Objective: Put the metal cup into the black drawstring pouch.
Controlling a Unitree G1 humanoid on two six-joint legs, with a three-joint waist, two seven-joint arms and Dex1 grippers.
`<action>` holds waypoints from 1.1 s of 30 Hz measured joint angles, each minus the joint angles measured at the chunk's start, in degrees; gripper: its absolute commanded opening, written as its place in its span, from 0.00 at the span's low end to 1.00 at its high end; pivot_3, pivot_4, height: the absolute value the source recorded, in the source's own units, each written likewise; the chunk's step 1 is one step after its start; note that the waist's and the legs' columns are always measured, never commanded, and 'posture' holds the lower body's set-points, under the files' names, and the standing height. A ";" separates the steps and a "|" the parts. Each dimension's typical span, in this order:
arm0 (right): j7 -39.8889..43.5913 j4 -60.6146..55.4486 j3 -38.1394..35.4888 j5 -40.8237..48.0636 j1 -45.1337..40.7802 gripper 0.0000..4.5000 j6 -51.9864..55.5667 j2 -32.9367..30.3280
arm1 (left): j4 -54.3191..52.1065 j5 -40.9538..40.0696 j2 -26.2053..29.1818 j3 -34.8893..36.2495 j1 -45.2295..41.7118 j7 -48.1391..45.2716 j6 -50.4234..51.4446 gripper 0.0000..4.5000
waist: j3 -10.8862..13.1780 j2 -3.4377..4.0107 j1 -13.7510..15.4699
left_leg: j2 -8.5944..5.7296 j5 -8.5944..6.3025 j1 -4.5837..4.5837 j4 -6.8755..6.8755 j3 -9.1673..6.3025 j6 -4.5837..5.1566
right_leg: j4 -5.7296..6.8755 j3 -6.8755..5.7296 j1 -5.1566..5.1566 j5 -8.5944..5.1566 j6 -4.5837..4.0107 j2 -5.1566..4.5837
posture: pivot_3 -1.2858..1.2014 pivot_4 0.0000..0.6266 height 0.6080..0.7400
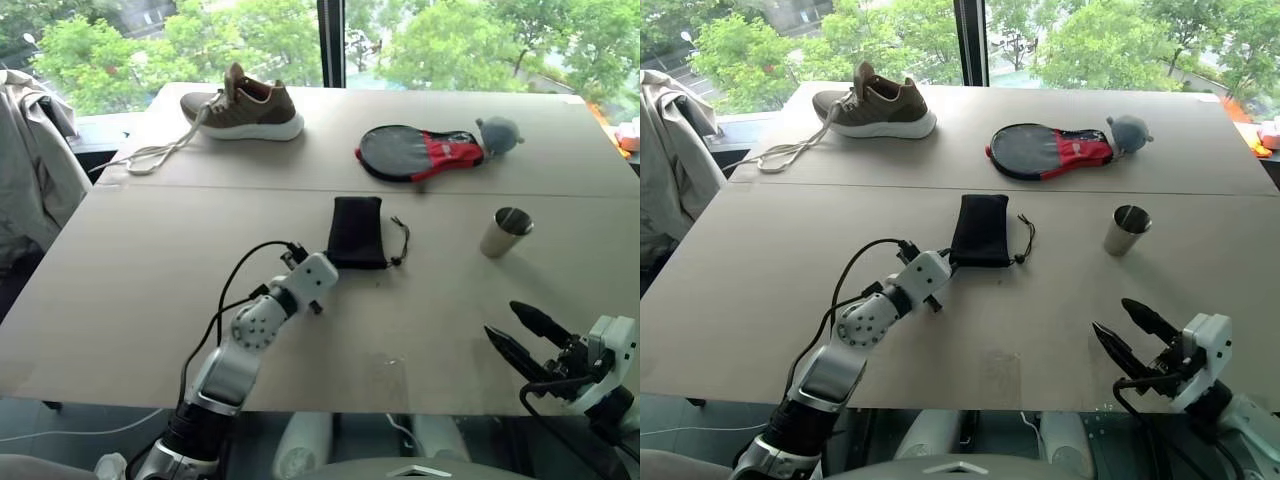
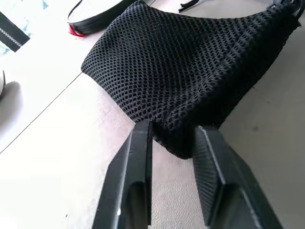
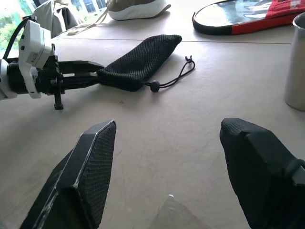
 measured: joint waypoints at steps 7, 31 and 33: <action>-1.23 -0.19 0.15 0.14 -0.79 0.79 0.00 0.12 | 1.05 -0.59 0.04 1.26 -0.11 -0.16 -1.39 0.00 | -0.05 0.02 0.00 | 0.00 0.00 0.02 0.01 0.00 0.00 | 0.01 0.00 0.01 0.03 -0.05 0.00 | 0.52 0.24 1.00; -14.62 5.91 12.29 -23.28 -38.54 0.79 29.15 -28.93 | -3.99 -28.71 -0.37 11.87 -13.62 -10.16 28.66 0.00 | -0.02 -0.10 -0.16 | -0.33 0.02 -0.19 0.28 0.03 0.01 | 0.06 -0.22 0.06 0.28 -0.03 0.05 | 0.52 0.24 1.00; -13.76 6.55 13.24 -23.54 -38.91 0.79 29.83 -29.14 | -4.24 -29.40 -0.35 11.86 -14.81 -10.16 30.07 0.00 | -0.02 -0.09 -0.18 | -0.33 0.02 -0.17 0.28 0.04 0.01 | 0.07 -0.22 0.07 0.28 -0.02 0.06 | 0.52 0.24 1.00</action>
